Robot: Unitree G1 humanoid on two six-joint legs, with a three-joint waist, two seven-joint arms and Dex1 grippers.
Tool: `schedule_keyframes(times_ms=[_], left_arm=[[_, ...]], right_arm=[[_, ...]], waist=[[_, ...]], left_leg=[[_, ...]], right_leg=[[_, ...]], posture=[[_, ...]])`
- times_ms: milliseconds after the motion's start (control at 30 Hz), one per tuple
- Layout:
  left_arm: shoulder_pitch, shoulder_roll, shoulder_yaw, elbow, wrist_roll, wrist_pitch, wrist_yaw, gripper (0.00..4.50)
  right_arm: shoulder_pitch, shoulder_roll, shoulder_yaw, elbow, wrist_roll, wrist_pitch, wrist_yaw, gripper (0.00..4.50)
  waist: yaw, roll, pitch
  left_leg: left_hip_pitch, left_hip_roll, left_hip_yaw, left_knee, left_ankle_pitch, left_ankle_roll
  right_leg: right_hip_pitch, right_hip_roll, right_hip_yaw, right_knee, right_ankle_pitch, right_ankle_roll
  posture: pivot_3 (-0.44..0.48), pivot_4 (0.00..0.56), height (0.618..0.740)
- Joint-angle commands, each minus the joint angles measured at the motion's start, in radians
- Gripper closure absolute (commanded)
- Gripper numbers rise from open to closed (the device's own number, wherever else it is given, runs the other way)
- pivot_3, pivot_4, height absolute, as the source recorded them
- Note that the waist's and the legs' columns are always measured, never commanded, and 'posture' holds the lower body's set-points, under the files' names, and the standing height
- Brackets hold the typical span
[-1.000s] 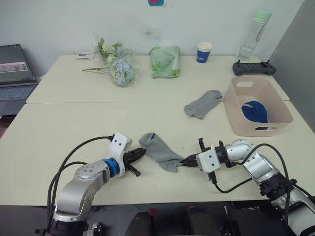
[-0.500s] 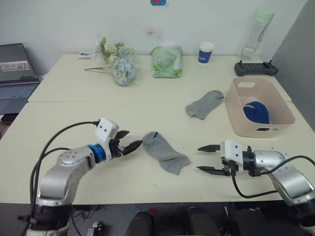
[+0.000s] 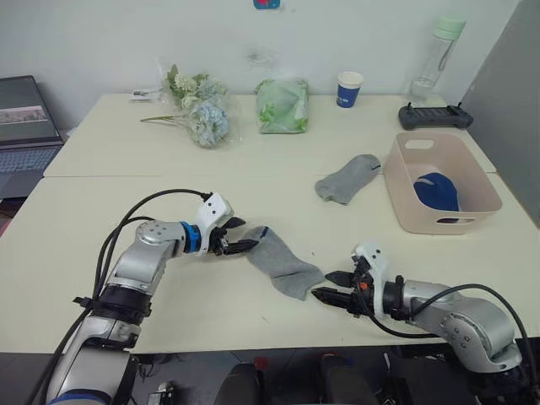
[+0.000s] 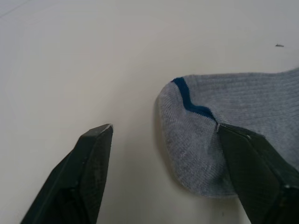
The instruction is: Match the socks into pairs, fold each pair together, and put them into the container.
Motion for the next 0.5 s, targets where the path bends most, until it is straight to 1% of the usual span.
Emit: schedule_keyframes(times_ms=[33, 100, 200, 267, 300, 433, 500], left_arm=[[-0.003, 0.003, 0.025, -0.019, -0.014, -0.001, -0.019, 2.27], [0.019, 0.011, 0.032, -0.042, -0.017, -0.001, -0.022, 2.90], [0.047, 0.013, 0.040, -0.074, -0.023, 0.008, -0.017, 3.92], [0.066, 0.008, 0.051, -0.099, -0.028, 0.022, -0.003, 4.50], [0.082, 0.007, 0.058, -0.120, -0.032, 0.030, 0.007, 4.50], [0.159, 0.008, 0.094, -0.232, -0.067, 0.098, 0.039, 4.50], [0.226, 0.012, 0.119, -0.328, -0.102, 0.158, 0.063, 4.50]], right_arm=[[-0.022, 0.036, -0.019, -0.018, 0.044, 0.033, -0.032, 1.73], [-0.032, 0.049, -0.029, -0.006, 0.056, 0.043, -0.039, 2.24], [-0.052, 0.068, -0.053, 0.019, 0.067, 0.060, -0.060, 3.33], [-0.064, 0.071, -0.071, 0.032, 0.080, 0.071, -0.060, 4.07], [-0.069, 0.061, -0.074, 0.037, 0.082, 0.075, -0.053, 4.44], [-0.078, -0.008, -0.080, 0.047, 0.087, 0.074, -0.008, 4.48], [-0.099, -0.069, -0.095, 0.066, 0.096, 0.073, 0.045, 4.48]], waist=[[-0.005, 0.000, 0.000], [-0.008, 0.000, 0.000], [-0.010, 0.000, 0.000], [-0.011, 0.000, 0.000], [-0.012, 0.000, 0.000], [-0.014, 0.000, 0.000], [-0.014, 0.000, 0.000]], left_leg=[[0.000, 0.000, 0.000, 0.000, 0.000, 0.000], [0.000, -0.001, 0.000, 0.000, 0.000, 0.000], [0.000, -0.001, 0.001, 0.000, 0.000, 0.000], [0.000, -0.001, 0.000, 0.000, 0.000, 0.000], [0.000, 0.000, 0.000, 0.000, 0.000, 0.000], [0.000, 0.000, 0.000, 0.000, 0.000, 0.000], [0.000, 0.000, 0.000, 0.000, 0.000, 0.000]], right_leg=[[0.000, 0.000, 0.000, 0.000, 0.000, 0.000], [0.000, 0.000, -0.001, 0.000, 0.000, 0.000], [0.000, 0.000, 0.000, 0.000, 0.000, 0.000], [0.000, 0.000, 0.000, 0.000, 0.000, 0.000], [0.000, 0.000, 0.000, 0.000, 0.000, 0.000], [0.000, -0.001, 0.000, -0.001, 0.000, 0.000], [0.000, -0.001, 0.001, -0.001, 0.000, 0.000]], posture=[[0.000, 0.150, 0.740], [0.000, 0.150, 0.740], [0.000, 0.150, 0.740], [0.000, 0.150, 0.740], [0.000, 0.150, 0.740], [0.000, 0.150, 0.740], [0.000, 0.150, 0.740]])
